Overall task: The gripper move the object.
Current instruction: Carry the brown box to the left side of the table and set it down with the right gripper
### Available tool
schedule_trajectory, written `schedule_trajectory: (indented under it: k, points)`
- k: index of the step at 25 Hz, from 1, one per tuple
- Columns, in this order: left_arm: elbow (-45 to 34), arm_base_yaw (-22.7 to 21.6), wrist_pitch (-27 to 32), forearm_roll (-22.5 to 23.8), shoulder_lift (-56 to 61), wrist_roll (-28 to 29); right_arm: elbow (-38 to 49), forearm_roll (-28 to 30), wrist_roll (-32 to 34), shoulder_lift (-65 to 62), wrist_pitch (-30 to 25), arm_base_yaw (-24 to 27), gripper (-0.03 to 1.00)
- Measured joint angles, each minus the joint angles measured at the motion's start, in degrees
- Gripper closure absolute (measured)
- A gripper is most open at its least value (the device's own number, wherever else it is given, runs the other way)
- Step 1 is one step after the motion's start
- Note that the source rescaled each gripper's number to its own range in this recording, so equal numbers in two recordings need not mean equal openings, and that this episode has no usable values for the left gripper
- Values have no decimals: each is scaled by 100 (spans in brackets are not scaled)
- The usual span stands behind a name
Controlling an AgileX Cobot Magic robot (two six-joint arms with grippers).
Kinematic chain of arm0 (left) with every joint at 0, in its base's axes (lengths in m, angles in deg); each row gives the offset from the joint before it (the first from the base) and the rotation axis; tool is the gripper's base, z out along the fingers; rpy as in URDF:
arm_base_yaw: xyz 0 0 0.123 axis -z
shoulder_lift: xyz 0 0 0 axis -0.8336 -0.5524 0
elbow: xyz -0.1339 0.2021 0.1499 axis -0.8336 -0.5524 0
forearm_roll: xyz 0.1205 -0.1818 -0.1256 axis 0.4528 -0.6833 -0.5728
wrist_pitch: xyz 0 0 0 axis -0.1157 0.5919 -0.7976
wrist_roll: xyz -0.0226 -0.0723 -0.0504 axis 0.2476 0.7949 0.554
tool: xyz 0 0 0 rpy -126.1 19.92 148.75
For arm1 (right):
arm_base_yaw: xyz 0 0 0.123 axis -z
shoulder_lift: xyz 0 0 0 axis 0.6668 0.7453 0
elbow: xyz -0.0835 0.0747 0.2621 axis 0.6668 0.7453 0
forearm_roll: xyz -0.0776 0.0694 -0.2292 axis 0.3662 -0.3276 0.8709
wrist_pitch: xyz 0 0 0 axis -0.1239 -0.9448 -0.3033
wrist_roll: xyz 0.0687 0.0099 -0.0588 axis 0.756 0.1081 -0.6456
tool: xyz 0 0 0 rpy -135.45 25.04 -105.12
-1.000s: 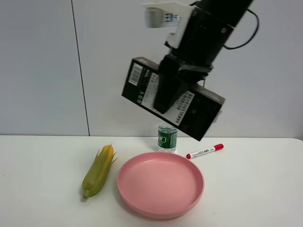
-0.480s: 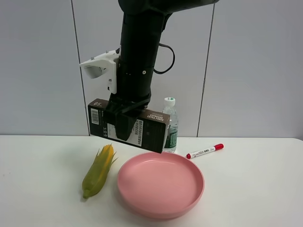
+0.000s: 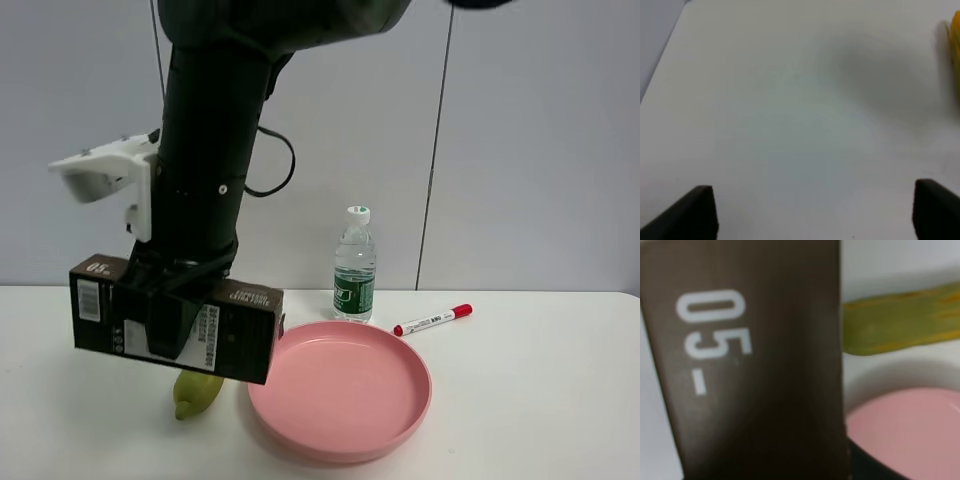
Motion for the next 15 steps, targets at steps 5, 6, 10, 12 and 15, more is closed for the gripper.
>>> schedule_trajectory:
  k: [5, 6, 10, 12, 15]
  points:
    - [0, 0, 0, 0, 0, 0, 0, -8, -200, 481, 17, -120, 96]
    - [0, 0, 0, 0, 0, 0, 0, -8, -265, 581, 42, -152, 96]
    - [0, 0, 0, 0, 0, 0, 0, -13, -553, 864, 135, -250, 96]
    - [0, 0, 0, 0, 0, 0, 0, 13, -595, 934, 242, -250, 96]
    - [0, 0, 0, 0, 0, 0, 0, 110, -583, 988, 642, -250, 96]
